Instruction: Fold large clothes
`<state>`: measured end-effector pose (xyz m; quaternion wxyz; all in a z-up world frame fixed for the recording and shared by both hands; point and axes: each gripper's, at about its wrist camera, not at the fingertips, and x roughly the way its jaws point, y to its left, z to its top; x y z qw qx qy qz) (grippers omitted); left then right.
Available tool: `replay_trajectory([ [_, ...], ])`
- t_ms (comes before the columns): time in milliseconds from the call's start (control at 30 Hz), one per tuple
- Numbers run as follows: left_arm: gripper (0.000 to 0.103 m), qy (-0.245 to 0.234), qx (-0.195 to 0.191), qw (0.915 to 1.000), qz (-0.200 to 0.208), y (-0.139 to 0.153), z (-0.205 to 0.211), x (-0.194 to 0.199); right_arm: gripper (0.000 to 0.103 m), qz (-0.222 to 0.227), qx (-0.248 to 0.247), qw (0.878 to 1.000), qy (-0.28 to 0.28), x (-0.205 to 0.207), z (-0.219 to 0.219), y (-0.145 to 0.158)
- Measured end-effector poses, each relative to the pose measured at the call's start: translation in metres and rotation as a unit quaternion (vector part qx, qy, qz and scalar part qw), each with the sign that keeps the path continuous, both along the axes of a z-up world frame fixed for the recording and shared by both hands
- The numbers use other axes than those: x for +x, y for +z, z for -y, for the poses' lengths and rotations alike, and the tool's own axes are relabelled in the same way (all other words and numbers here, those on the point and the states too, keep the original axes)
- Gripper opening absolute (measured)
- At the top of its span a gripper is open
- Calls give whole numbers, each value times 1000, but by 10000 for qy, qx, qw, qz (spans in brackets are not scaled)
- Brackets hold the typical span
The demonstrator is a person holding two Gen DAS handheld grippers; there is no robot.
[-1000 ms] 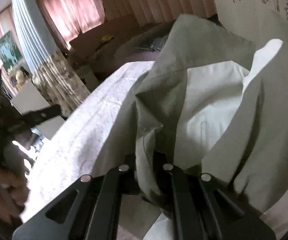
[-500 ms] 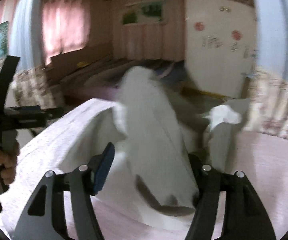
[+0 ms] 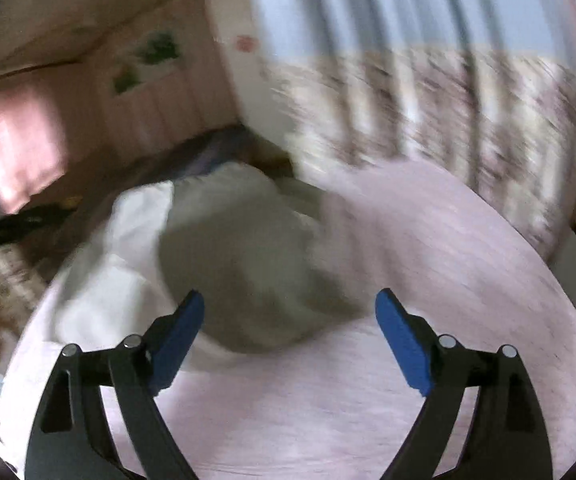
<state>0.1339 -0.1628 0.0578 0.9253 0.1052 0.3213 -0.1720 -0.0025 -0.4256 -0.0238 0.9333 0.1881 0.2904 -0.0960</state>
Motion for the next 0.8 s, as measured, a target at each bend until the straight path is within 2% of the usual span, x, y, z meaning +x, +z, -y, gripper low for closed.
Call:
replay_trajectory([
  [100,100,121,185,9997,-58,-17,9,6,88,215,551,9979,255,7,36,-12],
  [267,100,733,134,9968,-277,-40,-19,38,88,30,746,9941,791,70,63,-13],
  [333,100,1018,57,9942,-345,-49,-39,53,88,-66,616,9933,977,96,57,-12],
  [467,100,1393,-113,9885,-573,-69,-76,83,88,-624,430,9885,1308,151,36,-29],
  [533,100,1475,-369,9854,-759,-82,-95,97,87,-923,355,9863,1323,173,28,-42],
  [633,100,1522,-538,9815,-1034,-105,-112,114,87,-1367,379,9822,1230,200,19,-66],
  [700,100,1464,-497,9811,-1165,-119,-116,120,86,-1339,404,9833,1163,205,16,-73],
  [767,100,1346,-404,9836,-1128,-125,-111,121,50,-1315,340,9820,1313,210,8,-72],
  [800,100,1272,-378,9851,-1093,-127,-108,121,36,-1356,202,9829,1229,212,4,-68],
])
